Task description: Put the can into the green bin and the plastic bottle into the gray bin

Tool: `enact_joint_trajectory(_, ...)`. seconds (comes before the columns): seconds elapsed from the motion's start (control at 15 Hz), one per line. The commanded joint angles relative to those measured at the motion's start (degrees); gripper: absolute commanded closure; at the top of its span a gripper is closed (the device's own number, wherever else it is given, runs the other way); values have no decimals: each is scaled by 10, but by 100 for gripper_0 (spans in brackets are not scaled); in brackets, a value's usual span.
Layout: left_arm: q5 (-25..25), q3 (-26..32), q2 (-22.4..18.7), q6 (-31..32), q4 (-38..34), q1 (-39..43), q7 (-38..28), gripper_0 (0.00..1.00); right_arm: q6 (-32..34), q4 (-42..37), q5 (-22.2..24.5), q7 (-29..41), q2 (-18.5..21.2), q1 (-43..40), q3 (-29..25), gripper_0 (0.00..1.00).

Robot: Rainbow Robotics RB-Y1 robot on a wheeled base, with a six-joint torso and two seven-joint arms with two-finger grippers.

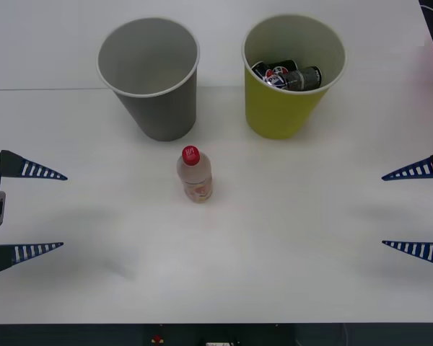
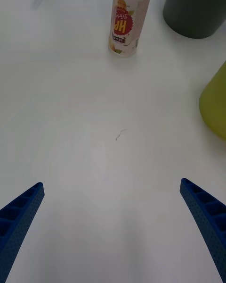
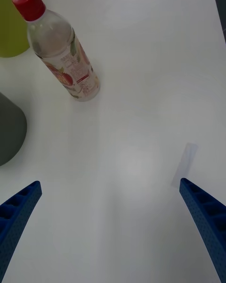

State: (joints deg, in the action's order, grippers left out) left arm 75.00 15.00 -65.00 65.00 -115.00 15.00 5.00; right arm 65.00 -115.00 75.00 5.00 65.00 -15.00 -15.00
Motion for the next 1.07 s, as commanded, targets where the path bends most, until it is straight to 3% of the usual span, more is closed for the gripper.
enact_joint_trajectory(0.07,0,0,0,0,0,0,0,0,0,0,0,0,0,0,0,0)
enact_joint_trajectory(0.47,-10,7,8,-15,5,7,-1,0,0,0,0,0,0,0,0,0)
enact_joint_trajectory(0.73,-31,-33,8,-58,13,6,-7,0,0,0,0,0,0,0,0,0)
enact_joint_trajectory(1.07,-121,-106,9,-102,66,-7,-8,0,0,0,0,0,0,0,0,0)
